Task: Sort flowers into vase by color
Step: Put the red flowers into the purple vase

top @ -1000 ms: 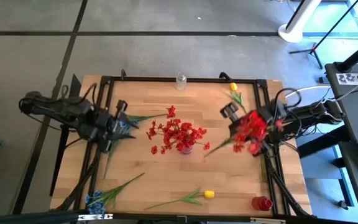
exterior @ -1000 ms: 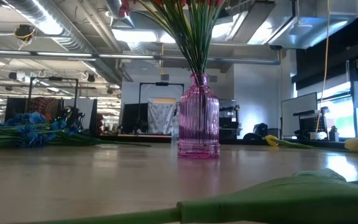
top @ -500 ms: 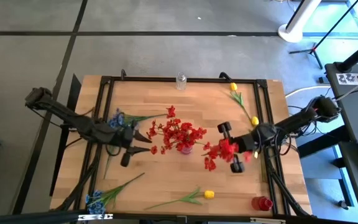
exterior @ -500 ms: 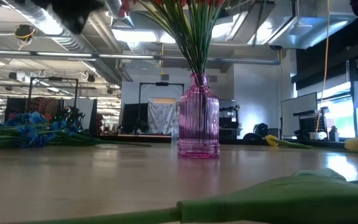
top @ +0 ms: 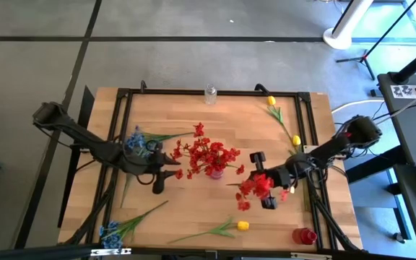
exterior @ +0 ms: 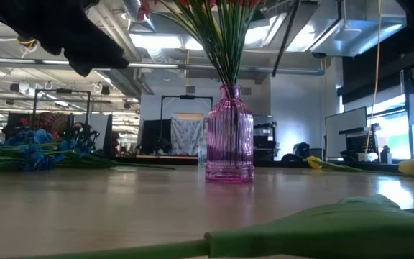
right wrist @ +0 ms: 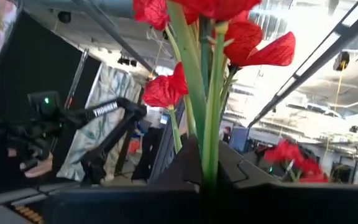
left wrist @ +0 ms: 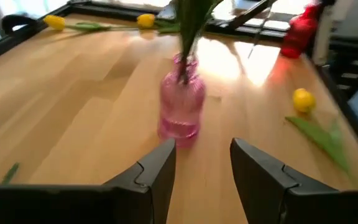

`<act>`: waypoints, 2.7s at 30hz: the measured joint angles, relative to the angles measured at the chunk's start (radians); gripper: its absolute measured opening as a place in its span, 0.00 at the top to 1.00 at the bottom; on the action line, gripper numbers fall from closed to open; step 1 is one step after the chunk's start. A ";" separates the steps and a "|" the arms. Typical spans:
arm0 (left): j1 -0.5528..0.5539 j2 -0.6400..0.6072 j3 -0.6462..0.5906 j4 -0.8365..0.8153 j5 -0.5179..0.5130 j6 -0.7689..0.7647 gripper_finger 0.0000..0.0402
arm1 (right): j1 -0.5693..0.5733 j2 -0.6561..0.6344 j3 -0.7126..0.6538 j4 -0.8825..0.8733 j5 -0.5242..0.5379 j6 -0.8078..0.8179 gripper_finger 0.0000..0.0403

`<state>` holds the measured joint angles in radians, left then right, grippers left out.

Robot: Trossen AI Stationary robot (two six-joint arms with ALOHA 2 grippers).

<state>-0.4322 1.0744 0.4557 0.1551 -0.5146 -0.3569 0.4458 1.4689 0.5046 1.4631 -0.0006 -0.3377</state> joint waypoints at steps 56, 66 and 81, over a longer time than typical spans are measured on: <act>0.157 0.261 0.002 0.525 -0.044 0.344 0.63 | -0.185 0.338 0.172 -0.120 0.434 0.182 0.99; 0.157 0.040 0.002 0.261 -0.043 0.212 0.63 | -0.184 0.348 0.168 -0.167 0.483 0.202 0.77; 0.218 -0.145 0.002 -0.045 -0.054 0.051 0.50 | -0.184 0.180 0.168 -0.417 0.498 0.215 0.32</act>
<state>-0.2143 0.9291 0.4578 0.1106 -0.5686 -0.3054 0.2619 1.6490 0.6727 1.0459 0.4971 -0.1230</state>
